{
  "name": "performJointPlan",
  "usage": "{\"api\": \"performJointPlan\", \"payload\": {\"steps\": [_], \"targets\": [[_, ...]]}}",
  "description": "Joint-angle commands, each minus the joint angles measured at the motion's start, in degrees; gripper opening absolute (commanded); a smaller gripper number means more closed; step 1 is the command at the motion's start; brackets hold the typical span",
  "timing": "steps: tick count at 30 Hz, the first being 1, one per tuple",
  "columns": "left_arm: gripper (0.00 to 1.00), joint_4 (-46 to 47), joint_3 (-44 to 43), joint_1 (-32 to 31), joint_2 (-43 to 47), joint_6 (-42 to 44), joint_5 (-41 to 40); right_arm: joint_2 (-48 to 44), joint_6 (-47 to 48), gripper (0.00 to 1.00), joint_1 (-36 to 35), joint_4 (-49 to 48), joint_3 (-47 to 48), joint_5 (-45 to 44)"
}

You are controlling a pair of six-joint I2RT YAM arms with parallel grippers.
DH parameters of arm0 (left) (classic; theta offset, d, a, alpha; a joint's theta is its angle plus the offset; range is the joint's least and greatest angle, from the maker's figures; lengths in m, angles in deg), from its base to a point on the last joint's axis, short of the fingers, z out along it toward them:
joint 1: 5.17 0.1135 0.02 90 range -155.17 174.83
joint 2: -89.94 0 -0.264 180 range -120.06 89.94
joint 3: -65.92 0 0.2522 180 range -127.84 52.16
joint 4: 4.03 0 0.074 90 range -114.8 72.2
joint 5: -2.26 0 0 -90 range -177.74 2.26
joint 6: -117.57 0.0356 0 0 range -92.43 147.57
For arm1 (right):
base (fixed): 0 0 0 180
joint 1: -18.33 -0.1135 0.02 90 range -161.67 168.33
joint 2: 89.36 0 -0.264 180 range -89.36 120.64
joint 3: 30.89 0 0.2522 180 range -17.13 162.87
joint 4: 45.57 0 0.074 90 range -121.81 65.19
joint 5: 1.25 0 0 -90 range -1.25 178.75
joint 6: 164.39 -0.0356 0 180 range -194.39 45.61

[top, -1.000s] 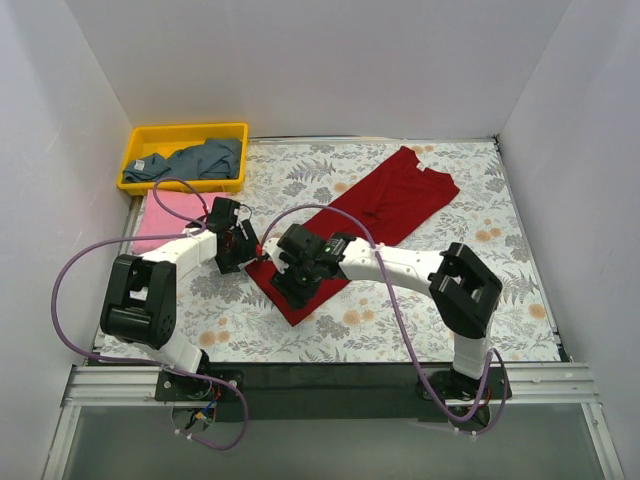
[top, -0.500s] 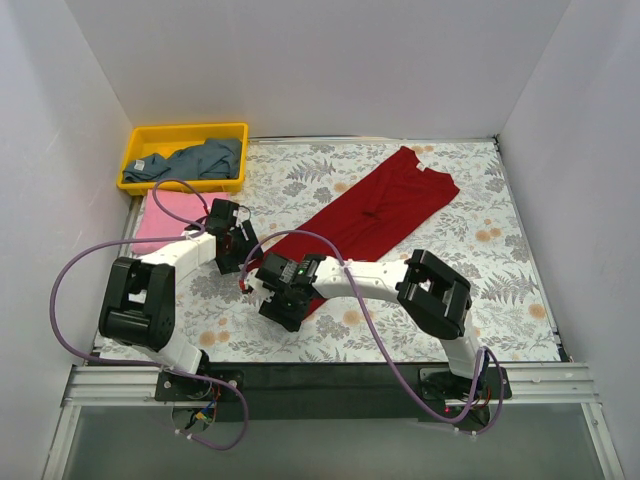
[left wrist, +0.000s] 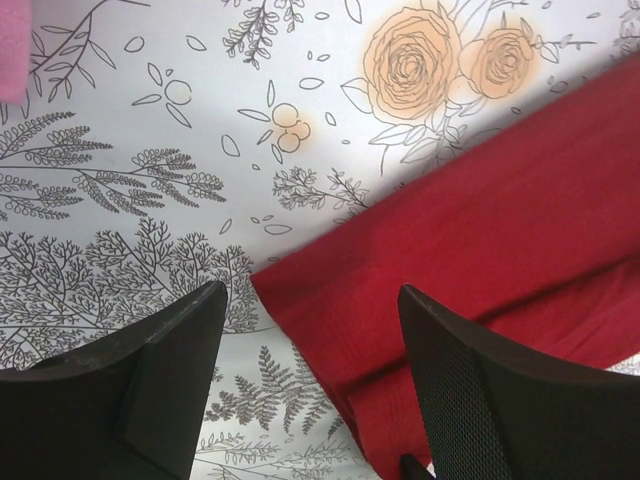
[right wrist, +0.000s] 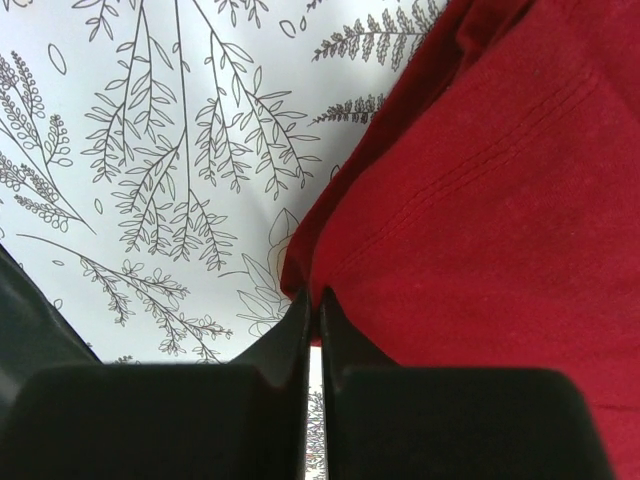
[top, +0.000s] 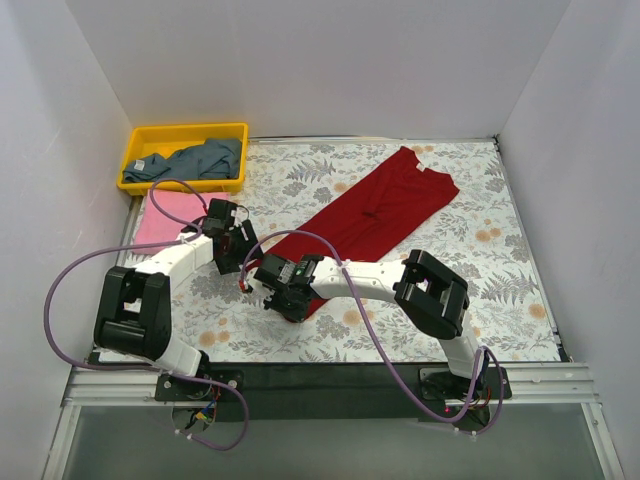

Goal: Fold and stack the t-shirts
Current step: Fold the tshirt

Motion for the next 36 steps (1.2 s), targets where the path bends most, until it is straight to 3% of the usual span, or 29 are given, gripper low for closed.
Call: {"api": "performJointPlan", "payload": {"steps": [1,14,32,36], "targets": [[0.64,-1.3,0.7,0.1,3.2,1.2,1.1,1.1,-0.1,0.01,-0.8,1.5,1.3,0.4],[0.64,-2.1,4.8,-0.1,3.0,1.6,-0.5,0.5,0.0,0.01,-0.8,1.4,0.9,0.5],[0.57,1.4,1.1,-3.8,-4.3,3.7,-7.4,0.1,0.6,0.01,-0.8,1.3,0.7,1.9],[0.50,1.4,1.3,-4.4,-4.9,4.1,-7.5,0.0,0.6,0.01,-0.8,1.2,0.6,1.9]]}}
